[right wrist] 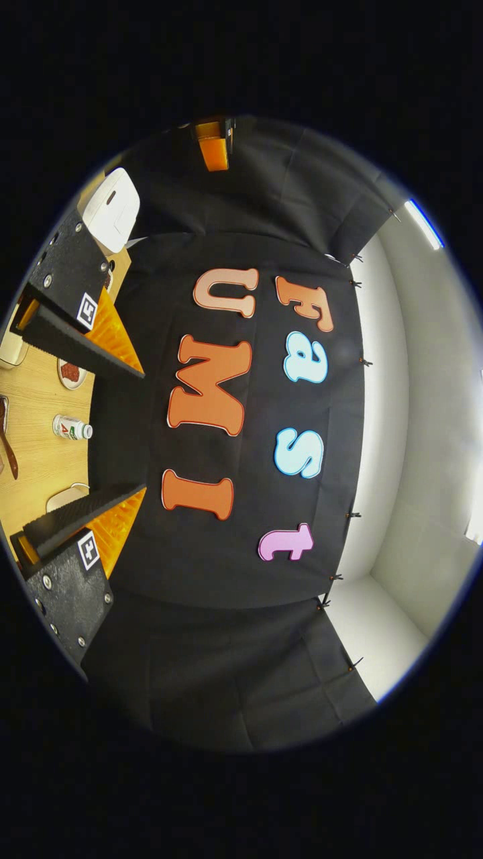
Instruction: Close the left gripper, press the button to open the rice cooker; take a wooden spoon from the chopstick holder with the right hand, scoop a spoonful of rice and pour it into the rice cooker, then put the wooden spoon back into the chopstick holder.
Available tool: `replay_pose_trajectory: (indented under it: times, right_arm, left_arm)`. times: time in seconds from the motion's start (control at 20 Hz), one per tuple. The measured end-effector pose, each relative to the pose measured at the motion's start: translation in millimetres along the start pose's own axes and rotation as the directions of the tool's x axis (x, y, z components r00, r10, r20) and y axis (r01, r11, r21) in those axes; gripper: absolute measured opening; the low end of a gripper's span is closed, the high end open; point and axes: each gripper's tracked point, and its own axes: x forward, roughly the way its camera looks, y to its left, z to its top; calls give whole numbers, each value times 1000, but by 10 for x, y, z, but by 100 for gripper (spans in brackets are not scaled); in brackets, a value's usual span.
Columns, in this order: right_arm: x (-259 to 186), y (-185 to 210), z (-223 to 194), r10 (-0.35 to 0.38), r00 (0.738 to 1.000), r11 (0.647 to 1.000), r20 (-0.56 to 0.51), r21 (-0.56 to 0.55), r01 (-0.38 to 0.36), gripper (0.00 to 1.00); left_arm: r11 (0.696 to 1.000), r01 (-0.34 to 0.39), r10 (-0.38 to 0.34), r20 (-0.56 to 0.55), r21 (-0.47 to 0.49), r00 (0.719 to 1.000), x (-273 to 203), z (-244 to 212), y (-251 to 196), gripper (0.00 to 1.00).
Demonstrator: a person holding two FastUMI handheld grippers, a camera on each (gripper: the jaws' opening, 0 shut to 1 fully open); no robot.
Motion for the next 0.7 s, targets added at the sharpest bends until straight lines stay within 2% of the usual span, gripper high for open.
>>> replay_pose_trajectory:
  times: [0.25, 0.4, 0.55, 0.7]
  right_arm:
    - [34, 78, -51, 9, 1000, 1000, -6, 20, -9, 93]
    - [67, 122, -79, 1, 1000, 1000, -1, 2, -1, 93]
    - [95, 215, -131, 7, 1000, 1000, -9, -2, -7, 93]
    - [131, 240, -188, -4, 1000, 1000, -22, -18, 3, 93]
  left_arm:
    - [999, -43, 43, -9, -15, 999, 35, -95, 208, 100]
    - [995, -95, 95, -4, 22, 995, 49, -239, 460, 99]
    - [990, -122, 127, -80, 66, 989, 87, -665, 636, 100]
    - [987, -127, 139, -121, 101, 983, 160, -780, 814, 100]
